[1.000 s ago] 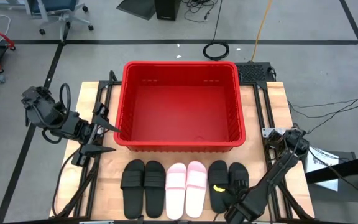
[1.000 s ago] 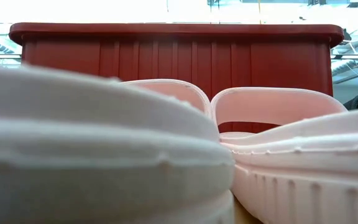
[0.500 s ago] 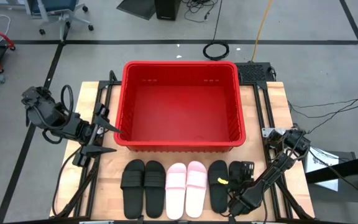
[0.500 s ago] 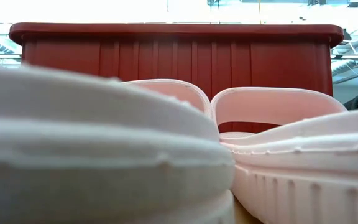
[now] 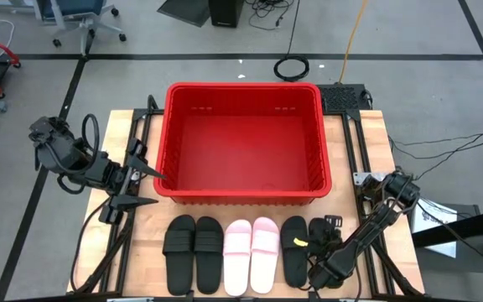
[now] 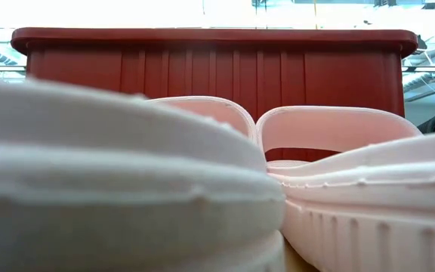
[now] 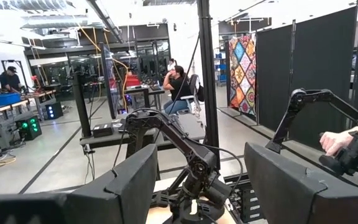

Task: Pick and place slides into bin
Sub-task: Put the black slide into the red organizer bin

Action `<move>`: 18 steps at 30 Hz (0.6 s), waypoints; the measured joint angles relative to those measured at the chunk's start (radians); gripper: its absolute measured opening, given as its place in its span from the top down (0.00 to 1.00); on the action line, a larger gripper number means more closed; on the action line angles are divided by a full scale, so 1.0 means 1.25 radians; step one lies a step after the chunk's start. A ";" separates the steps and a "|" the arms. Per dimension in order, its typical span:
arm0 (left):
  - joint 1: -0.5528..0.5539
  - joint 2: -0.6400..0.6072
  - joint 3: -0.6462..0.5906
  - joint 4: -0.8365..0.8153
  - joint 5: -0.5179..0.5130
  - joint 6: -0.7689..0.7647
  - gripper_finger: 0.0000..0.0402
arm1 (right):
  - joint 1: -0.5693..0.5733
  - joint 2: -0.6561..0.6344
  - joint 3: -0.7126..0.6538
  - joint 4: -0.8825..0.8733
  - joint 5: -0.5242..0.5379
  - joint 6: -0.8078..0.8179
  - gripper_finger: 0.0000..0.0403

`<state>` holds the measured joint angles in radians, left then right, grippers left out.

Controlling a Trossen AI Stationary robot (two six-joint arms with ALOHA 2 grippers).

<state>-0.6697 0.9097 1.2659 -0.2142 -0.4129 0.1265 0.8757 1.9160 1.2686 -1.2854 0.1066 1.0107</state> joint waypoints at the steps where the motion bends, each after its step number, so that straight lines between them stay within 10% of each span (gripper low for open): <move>1: 0.000 0.000 0.000 0.000 0.000 0.000 0.38 | 0.000 -0.003 0.000 0.001 0.001 0.000 0.93; 18: 0.000 0.000 0.000 0.000 0.000 0.000 0.38 | 0.000 -0.006 0.002 -0.011 0.000 -0.001 0.98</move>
<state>-0.6697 0.9097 1.2655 -0.2142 -0.4126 0.1261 0.8757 1.9079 1.2705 -1.2994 0.1064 1.0096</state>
